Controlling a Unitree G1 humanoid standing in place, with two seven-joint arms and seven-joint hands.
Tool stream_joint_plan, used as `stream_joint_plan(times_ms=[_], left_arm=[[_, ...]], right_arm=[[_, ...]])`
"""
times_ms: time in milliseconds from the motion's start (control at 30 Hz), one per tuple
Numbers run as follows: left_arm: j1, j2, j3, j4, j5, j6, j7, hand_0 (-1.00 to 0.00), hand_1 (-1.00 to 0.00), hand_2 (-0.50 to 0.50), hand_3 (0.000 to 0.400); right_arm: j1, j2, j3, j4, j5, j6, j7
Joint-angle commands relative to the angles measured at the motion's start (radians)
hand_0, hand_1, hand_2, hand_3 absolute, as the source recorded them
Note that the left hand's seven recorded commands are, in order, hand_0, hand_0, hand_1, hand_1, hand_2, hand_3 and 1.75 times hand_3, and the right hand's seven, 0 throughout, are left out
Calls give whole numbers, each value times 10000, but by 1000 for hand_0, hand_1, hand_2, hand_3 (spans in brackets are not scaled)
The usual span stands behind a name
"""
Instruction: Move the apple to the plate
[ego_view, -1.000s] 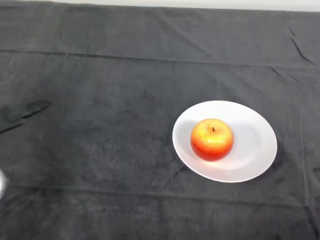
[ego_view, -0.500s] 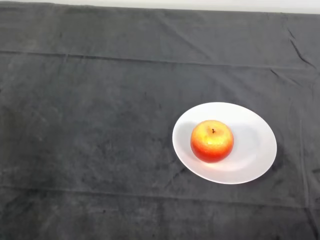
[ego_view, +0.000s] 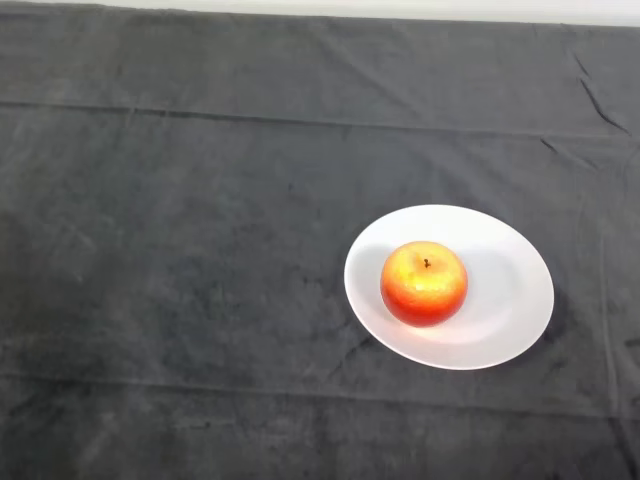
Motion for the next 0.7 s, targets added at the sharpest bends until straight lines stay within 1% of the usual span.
stream_joint_plan(times_ms=[33,700], left_arm=[[-314,-98,410,476,340,-203,-51,0,0,0,0],[-324,-254,567,453,397,-153,-452,0,0,0,0]], right_arm=[[74,39,-138,-295,117,-96,0],[72,36,-139,-285,117,-99,8]])
